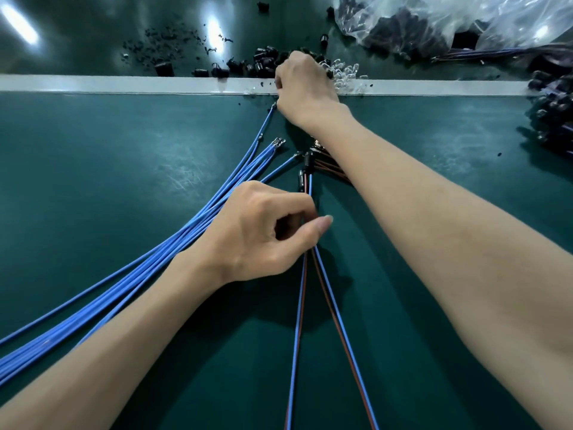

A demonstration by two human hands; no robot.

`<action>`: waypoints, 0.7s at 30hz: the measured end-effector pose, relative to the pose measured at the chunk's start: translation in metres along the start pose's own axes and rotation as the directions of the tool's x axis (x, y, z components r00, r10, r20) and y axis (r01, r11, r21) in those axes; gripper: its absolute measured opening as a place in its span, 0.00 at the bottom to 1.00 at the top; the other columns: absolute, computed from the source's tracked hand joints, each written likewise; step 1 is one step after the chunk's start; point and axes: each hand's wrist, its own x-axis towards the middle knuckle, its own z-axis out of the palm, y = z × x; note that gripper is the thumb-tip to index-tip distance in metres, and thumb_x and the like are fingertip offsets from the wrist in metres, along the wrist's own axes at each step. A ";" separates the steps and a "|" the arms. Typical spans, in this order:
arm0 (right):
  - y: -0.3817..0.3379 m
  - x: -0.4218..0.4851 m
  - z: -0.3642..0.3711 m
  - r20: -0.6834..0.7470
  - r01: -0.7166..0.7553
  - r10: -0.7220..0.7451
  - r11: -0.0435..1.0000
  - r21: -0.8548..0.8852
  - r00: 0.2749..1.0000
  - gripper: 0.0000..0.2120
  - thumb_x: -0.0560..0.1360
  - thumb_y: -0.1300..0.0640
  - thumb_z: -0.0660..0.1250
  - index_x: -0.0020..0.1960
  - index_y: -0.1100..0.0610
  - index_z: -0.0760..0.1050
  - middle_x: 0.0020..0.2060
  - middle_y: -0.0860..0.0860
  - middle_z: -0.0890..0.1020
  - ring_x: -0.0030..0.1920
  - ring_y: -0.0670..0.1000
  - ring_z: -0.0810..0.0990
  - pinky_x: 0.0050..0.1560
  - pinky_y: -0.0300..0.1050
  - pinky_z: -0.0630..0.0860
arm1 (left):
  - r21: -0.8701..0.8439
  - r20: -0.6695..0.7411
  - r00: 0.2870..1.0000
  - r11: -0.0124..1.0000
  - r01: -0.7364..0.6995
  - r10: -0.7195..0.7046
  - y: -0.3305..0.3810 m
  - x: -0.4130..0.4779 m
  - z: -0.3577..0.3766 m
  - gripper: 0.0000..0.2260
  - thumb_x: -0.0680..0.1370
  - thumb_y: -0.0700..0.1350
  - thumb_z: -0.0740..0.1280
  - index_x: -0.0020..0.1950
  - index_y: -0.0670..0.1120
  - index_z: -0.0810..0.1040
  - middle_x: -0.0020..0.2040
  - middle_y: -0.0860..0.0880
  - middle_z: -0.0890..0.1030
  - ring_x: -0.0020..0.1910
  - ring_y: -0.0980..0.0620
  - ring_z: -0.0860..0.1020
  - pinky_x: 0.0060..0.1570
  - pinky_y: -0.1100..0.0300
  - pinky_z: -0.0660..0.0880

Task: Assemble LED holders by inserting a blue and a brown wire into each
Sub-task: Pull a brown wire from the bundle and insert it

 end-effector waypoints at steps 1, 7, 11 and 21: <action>-0.001 -0.001 -0.001 -0.033 -0.014 0.015 1.000 0.009 0.999 0.14 0.75 0.69 0.58 0.56 0.60 0.77 0.58 0.56 0.75 0.56 0.57 0.76 0.51 0.46 0.73 | 0.001 -0.010 1.000 1.000 -0.001 0.001 0.000 0.000 0.000 0.15 0.76 0.48 0.64 0.31 0.43 0.74 0.24 0.53 0.65 0.24 0.54 0.63 0.28 0.68 0.59; -0.004 -0.025 -0.018 -0.075 0.027 -0.017 0.991 0.129 0.997 0.12 0.74 0.65 0.59 0.54 0.59 0.77 0.54 0.56 0.78 0.53 0.57 0.78 0.51 0.46 0.75 | 0.046 -0.231 0.970 0.995 0.086 -0.073 -0.003 0.000 0.002 0.12 0.77 0.48 0.63 0.41 0.42 0.78 0.25 0.52 0.71 0.24 0.53 0.67 0.28 0.62 0.66; -0.009 -0.078 -0.039 -0.072 0.011 0.036 0.825 0.565 0.997 0.05 0.72 0.57 0.71 0.47 0.57 0.81 0.42 0.51 0.84 0.42 0.46 0.80 0.47 0.35 0.75 | 0.063 -0.437 0.864 0.950 0.305 -0.249 -0.008 0.005 0.002 0.15 0.75 0.49 0.65 0.58 0.43 0.71 0.31 0.56 0.74 0.27 0.56 0.71 0.36 0.58 0.69; 0.014 -0.165 -0.047 -0.203 0.167 -0.083 0.880 0.444 0.976 0.07 0.73 0.55 0.72 0.48 0.58 0.81 0.42 0.51 0.82 0.43 0.51 0.80 0.46 0.45 0.76 | 0.134 -0.408 0.900 0.965 0.225 -0.153 -0.011 0.007 0.005 0.08 0.77 0.44 0.66 0.51 0.40 0.81 0.42 0.55 0.79 0.37 0.59 0.76 0.43 0.68 0.72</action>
